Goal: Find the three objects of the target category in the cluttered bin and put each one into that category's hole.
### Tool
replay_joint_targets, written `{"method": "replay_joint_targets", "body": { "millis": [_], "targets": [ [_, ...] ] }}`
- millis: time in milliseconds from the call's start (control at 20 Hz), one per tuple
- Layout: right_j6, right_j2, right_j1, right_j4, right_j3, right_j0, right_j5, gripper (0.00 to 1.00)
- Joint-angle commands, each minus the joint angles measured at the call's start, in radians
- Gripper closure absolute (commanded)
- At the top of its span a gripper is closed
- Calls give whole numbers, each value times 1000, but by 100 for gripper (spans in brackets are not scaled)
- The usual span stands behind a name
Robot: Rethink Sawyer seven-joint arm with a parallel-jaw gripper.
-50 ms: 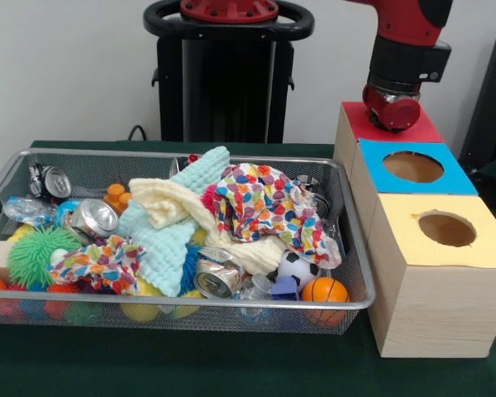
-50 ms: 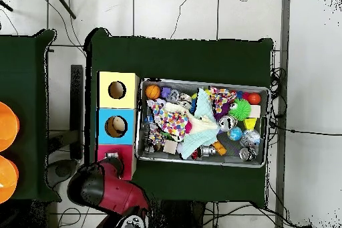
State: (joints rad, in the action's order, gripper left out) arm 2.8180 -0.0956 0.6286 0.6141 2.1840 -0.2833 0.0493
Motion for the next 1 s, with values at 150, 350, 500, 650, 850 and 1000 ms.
{"method": "replay_joint_targets", "body": {
  "millis": [150, 350, 500, 650, 850, 1000],
  "targets": [
    [189, 128, -115, -50, 33, 66, 113, 100],
    [167, 104, -113, -44, 26, 46, 82, 100],
    [174, 84, -115, -31, 24, 25, 88, 0],
    [174, 114, -111, -55, 33, 65, 97, 0],
    [178, 118, -100, -56, 41, 70, 95, 0],
    [177, 115, -86, -49, 45, 62, 78, 0]
  ]
}}
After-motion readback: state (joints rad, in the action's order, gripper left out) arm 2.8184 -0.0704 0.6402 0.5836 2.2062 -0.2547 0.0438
